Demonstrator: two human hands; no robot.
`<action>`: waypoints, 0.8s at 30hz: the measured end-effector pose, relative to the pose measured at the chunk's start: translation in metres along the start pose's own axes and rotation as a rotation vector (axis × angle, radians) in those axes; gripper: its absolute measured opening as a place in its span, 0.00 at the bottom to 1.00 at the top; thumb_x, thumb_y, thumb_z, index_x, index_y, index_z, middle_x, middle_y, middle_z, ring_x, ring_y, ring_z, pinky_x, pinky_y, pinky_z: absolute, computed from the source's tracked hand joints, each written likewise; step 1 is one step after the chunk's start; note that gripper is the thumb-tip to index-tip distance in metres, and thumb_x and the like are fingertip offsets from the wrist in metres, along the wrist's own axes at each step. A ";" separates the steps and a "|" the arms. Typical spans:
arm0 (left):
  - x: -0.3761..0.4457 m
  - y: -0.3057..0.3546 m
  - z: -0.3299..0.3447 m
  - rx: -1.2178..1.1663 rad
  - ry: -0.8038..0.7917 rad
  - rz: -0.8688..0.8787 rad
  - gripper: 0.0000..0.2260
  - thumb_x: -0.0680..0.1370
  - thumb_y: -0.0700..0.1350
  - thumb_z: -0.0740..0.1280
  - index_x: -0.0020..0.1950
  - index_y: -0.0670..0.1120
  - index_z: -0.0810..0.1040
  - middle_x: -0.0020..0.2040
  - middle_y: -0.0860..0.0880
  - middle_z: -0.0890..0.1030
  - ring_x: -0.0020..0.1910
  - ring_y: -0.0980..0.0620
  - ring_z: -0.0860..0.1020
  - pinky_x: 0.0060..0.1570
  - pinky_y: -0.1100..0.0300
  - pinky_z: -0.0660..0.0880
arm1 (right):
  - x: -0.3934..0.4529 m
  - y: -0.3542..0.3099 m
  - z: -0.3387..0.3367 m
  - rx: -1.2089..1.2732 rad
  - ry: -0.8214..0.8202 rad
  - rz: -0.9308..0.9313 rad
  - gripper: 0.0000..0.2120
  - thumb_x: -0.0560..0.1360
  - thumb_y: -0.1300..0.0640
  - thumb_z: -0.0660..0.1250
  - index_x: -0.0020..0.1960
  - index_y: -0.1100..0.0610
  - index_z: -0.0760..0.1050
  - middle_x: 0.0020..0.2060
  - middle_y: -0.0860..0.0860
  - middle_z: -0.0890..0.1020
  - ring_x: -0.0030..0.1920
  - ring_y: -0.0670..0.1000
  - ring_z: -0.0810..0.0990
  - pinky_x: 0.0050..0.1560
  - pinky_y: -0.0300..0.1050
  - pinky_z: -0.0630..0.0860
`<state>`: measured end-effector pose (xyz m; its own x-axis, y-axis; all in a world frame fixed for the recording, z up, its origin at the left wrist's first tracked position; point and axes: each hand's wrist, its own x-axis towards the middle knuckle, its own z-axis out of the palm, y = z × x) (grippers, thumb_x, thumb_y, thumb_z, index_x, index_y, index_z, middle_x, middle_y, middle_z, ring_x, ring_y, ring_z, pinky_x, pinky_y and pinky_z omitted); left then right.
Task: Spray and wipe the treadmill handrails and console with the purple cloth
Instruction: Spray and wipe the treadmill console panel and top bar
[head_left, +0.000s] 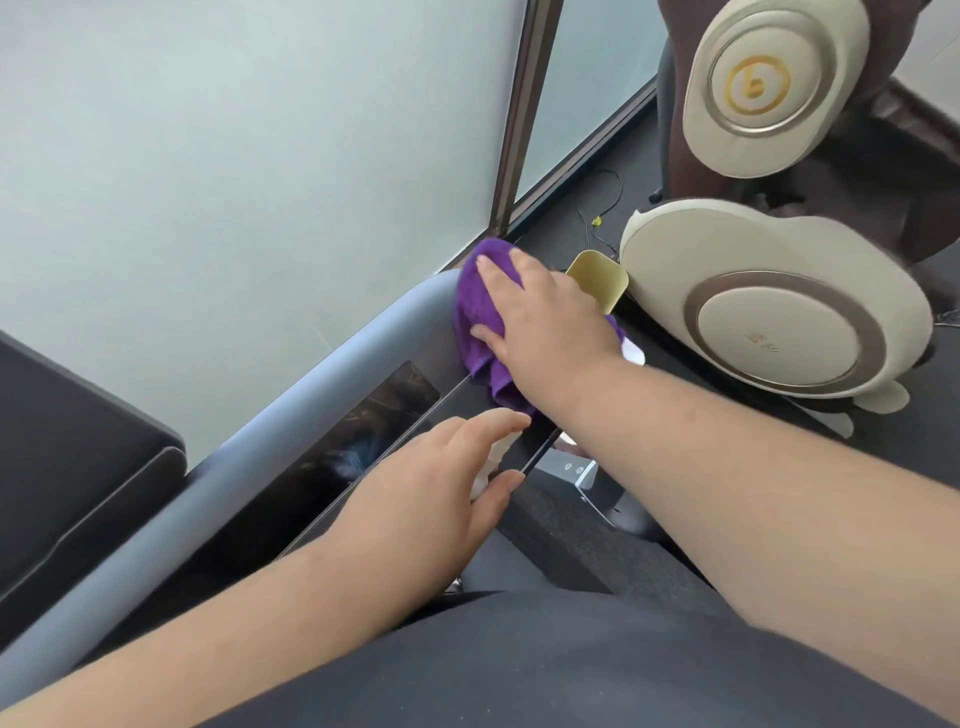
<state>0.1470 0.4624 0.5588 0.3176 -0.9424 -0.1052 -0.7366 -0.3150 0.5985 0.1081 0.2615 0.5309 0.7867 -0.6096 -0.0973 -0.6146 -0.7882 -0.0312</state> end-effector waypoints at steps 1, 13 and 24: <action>0.001 0.001 0.001 0.007 0.003 0.004 0.19 0.79 0.59 0.61 0.68 0.64 0.62 0.54 0.58 0.79 0.49 0.58 0.77 0.45 0.65 0.72 | 0.015 -0.008 -0.002 0.028 -0.011 -0.016 0.31 0.80 0.37 0.58 0.79 0.46 0.54 0.75 0.53 0.62 0.65 0.61 0.71 0.60 0.56 0.74; 0.005 -0.005 -0.002 -0.002 0.029 0.033 0.18 0.78 0.59 0.60 0.68 0.64 0.62 0.57 0.58 0.79 0.51 0.58 0.76 0.45 0.64 0.71 | -0.068 0.040 0.002 -0.005 -0.019 0.030 0.33 0.79 0.38 0.60 0.79 0.47 0.56 0.75 0.56 0.64 0.62 0.61 0.74 0.58 0.55 0.75; 0.004 0.007 0.011 0.006 0.003 0.061 0.19 0.79 0.57 0.62 0.69 0.62 0.63 0.56 0.59 0.79 0.51 0.59 0.76 0.45 0.63 0.72 | -0.017 0.029 0.005 0.152 -0.035 -0.021 0.33 0.78 0.38 0.62 0.79 0.42 0.54 0.76 0.53 0.62 0.65 0.61 0.71 0.65 0.56 0.73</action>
<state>0.1364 0.4548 0.5534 0.2737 -0.9595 -0.0664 -0.7584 -0.2578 0.5986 0.0764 0.2496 0.5271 0.7988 -0.5875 -0.1292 -0.6015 -0.7776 -0.1832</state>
